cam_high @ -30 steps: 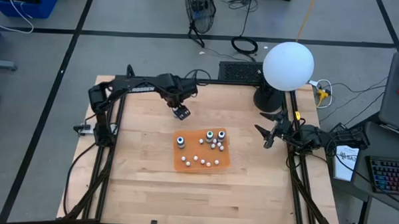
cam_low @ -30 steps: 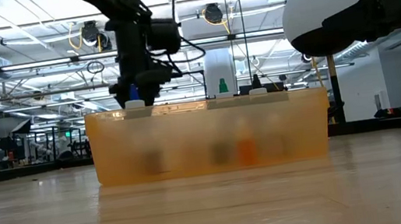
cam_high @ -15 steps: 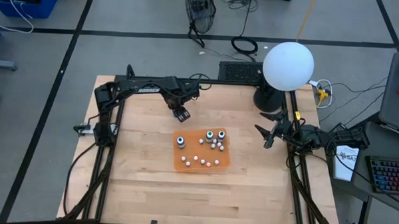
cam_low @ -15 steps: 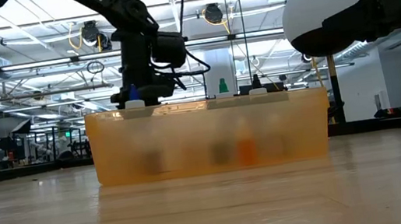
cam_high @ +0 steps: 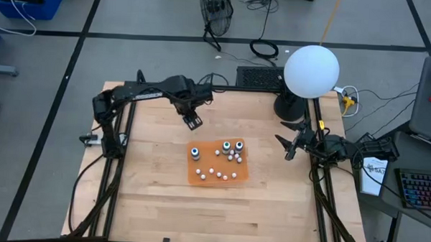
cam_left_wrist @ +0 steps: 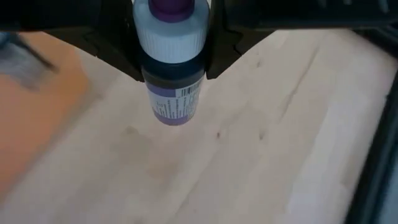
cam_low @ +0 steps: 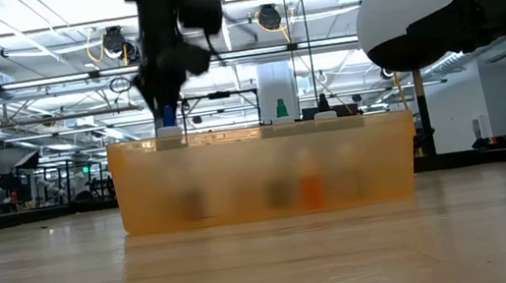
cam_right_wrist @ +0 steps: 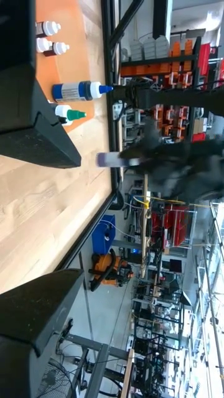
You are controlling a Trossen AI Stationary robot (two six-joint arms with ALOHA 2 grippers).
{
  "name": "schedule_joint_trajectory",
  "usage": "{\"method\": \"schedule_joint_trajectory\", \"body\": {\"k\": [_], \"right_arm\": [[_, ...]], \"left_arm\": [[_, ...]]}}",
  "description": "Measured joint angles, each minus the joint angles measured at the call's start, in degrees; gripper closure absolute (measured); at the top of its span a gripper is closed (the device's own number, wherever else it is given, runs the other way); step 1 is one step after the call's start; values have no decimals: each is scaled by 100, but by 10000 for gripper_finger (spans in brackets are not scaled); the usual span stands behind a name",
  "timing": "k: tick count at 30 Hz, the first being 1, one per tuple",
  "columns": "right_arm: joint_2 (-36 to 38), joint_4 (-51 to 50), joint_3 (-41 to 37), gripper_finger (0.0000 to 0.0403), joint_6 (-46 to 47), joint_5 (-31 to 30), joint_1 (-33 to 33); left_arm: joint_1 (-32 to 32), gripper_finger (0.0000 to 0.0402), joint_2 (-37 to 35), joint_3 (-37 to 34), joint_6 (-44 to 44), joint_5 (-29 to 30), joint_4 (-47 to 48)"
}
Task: Pick & Place food coloring
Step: Put the big purple food coloring bottle into the orange bin
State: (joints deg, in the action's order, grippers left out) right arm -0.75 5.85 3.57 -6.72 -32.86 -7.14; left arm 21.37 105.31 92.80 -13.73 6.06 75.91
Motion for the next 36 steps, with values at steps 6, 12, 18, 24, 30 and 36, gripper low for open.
{"method": "schedule_joint_trajectory", "body": {"k": [6, 12, 18, 24, 30, 36], "right_arm": [[2, 2, -4, 140, 2, 4, 1], [2, 2, -4, 140, 4, 7, 2], [2, 2, -7, 140, 4, 11, 2], [0, 15, -7, 140, 18, 11, 0], [0, 18, -7, 140, 31, 13, 2], [0, 20, -9, 140, 70, 13, 2]], "left_arm": [[-771, 258, -424, 1049, -549, -4, 327], [-1833, 258, -410, 1630, -593, 278, 192], [-2430, 258, -201, 1310, -504, 242, -443], [-2475, 258, 426, 1047, -459, 75, -874], [-2355, 258, 1082, 1045, -441, -134, -736], [-2311, 258, 1449, 1042, -347, -366, -743]]}}
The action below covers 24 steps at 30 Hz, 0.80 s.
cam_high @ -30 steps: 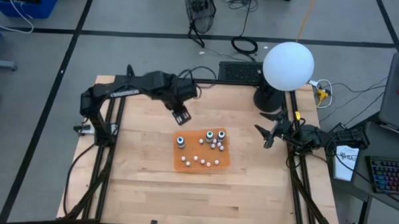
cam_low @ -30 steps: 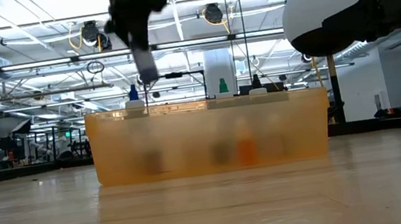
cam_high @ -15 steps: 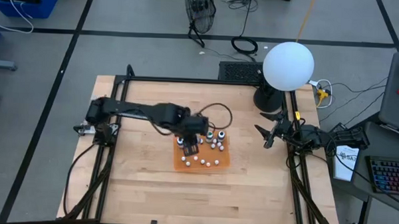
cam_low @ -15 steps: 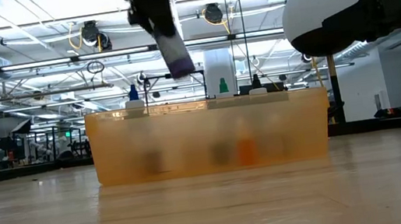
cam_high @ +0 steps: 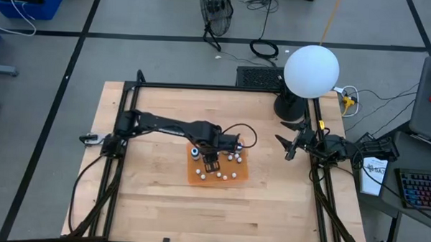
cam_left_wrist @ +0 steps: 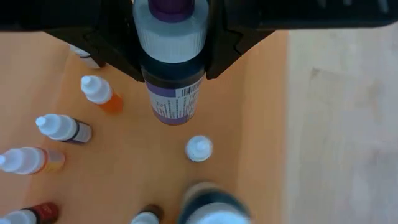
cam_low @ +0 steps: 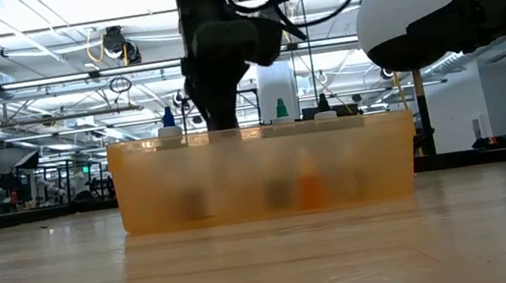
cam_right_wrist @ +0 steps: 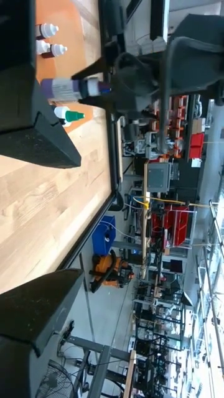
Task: Pick & Place food coloring
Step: Put the big purple food coloring bottle into the orange bin, then return to Home Position
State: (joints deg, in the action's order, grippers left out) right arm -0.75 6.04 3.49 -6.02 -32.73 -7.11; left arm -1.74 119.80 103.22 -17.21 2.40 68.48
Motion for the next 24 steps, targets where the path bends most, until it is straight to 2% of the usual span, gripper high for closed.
{"method": "schedule_joint_trajectory", "body": {"k": [16, 18, 24], "right_arm": [[0, 0, 0, 140, 0, 0, 0], [0, 0, 0, 140, 0, 0, -2], [0, 0, 0, 140, 0, 0, -1]], "left_arm": [[2, 256, 77, -466, -159, -50, -518], [2, 225, 80, -445, -213, -45, -515], [28, 86, -53, -138, -135, -285, -448]]}}
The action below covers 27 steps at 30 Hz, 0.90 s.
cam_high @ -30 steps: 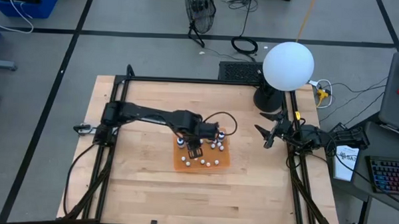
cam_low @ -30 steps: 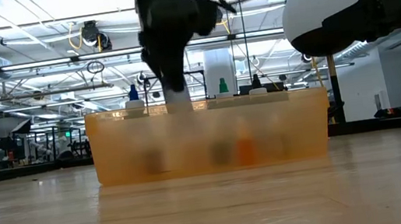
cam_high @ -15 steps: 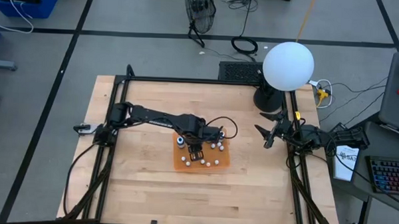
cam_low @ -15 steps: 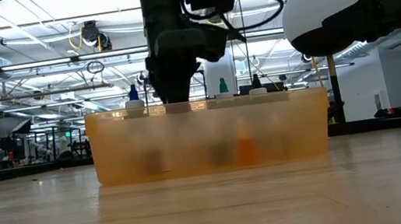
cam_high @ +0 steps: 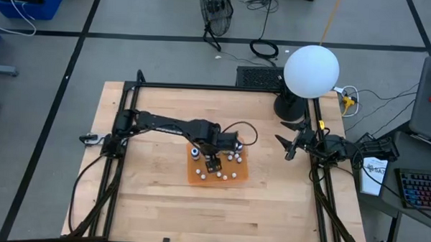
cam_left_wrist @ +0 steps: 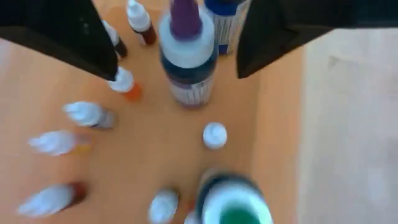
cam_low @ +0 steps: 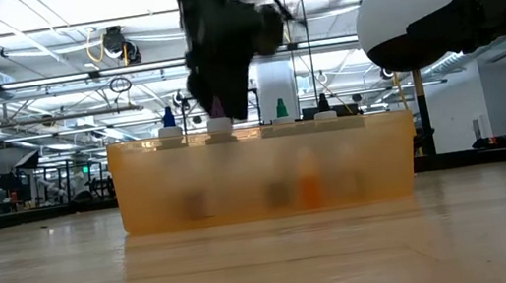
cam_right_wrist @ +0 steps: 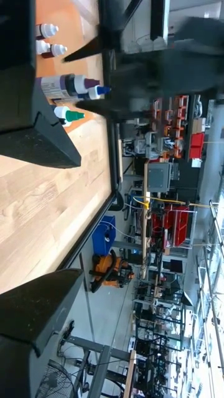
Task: Pick & Place food coloring
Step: Return to Home Position
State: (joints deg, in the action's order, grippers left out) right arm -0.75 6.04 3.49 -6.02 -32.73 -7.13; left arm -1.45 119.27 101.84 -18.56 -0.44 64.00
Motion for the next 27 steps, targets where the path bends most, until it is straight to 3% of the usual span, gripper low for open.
{"method": "schedule_joint_trajectory", "body": {"k": [5, 8, 11, 15, 21, 24, 27], "right_arm": [[-2, 0, 0, 140, 2, -2, 1], [-1, 4, 0, 140, 84, -7, 0], [0, -2, 0, 140, 207, -11, -1], [-4, -15, 0, 140, 234, -13, 1], [-2, -20, 0, 140, 203, -15, -1], [-4, -20, 0, 140, 194, -17, 0], [-4, -20, 0, 140, 192, -20, 1]], "left_arm": [[-194, 15, -776, 58, 749, 546, -443], [-497, 11, -1669, -232, 1492, 1365, -954], [-773, 24, -2687, -1007, 1931, 1905, -1553], [-809, 40, -4192, -2948, 1958, 2050, -2780], [-338, 50, -6452, -6583, 1994, 2051, -5932], [-88, 47, -7331, -8005, 1881, 1838, -7481], [101, 43, -8086, -9047, 1714, 1513, -8260]]}}
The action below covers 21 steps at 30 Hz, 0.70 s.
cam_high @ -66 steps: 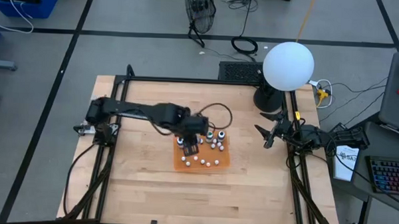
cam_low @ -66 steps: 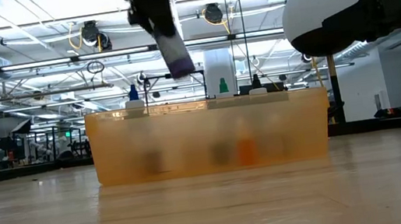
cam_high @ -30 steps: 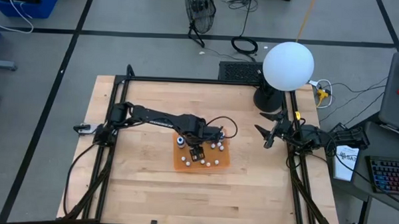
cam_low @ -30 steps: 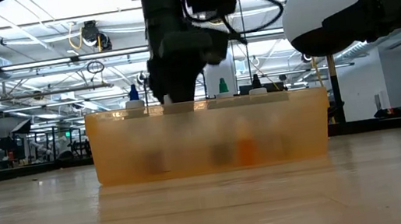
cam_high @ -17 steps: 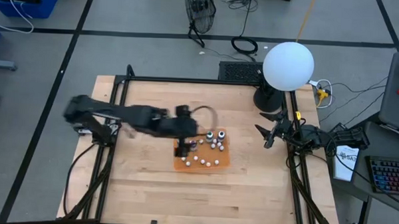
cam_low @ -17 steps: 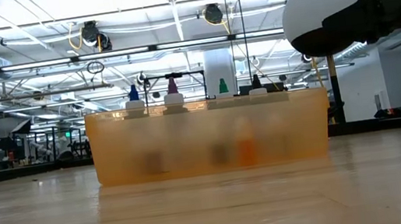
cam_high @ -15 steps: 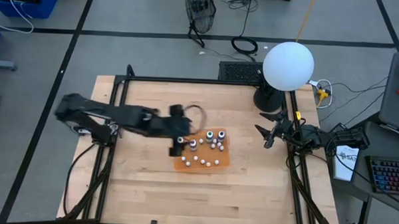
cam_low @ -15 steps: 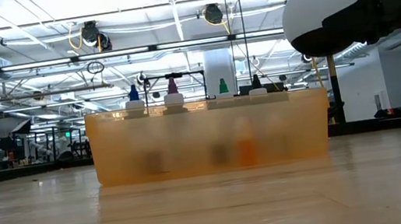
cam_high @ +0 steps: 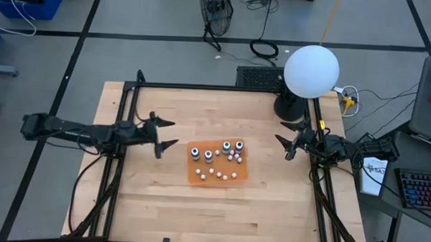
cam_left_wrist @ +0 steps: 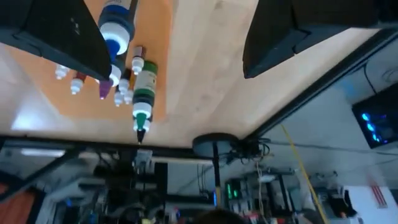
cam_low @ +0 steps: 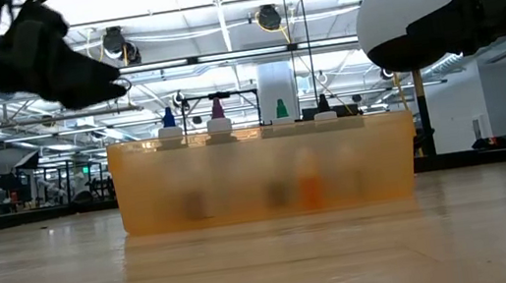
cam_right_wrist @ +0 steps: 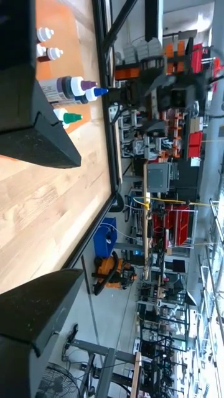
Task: Pick & Place food coloring
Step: Return to Home Position
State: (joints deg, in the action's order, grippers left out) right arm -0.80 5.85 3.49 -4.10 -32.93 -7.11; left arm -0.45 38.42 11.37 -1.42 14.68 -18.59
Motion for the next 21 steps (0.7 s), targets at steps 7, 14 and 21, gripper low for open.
{"method": "schedule_joint_trajectory", "body": {"k": [7, 14, 21], "right_arm": [[0, -2, 0, 140, 31, 0, 0], [2, -43, 0, 140, 40, -2, -1], [0, -575, 0, 140, 42, 22, -9]], "left_arm": [[262, 46, -1630, -821, -273, -192, 364], [280, 36, -2712, -896, -209, -574, 1310], [280, 39, -3350, -896, -141, -674, 1619]]}}
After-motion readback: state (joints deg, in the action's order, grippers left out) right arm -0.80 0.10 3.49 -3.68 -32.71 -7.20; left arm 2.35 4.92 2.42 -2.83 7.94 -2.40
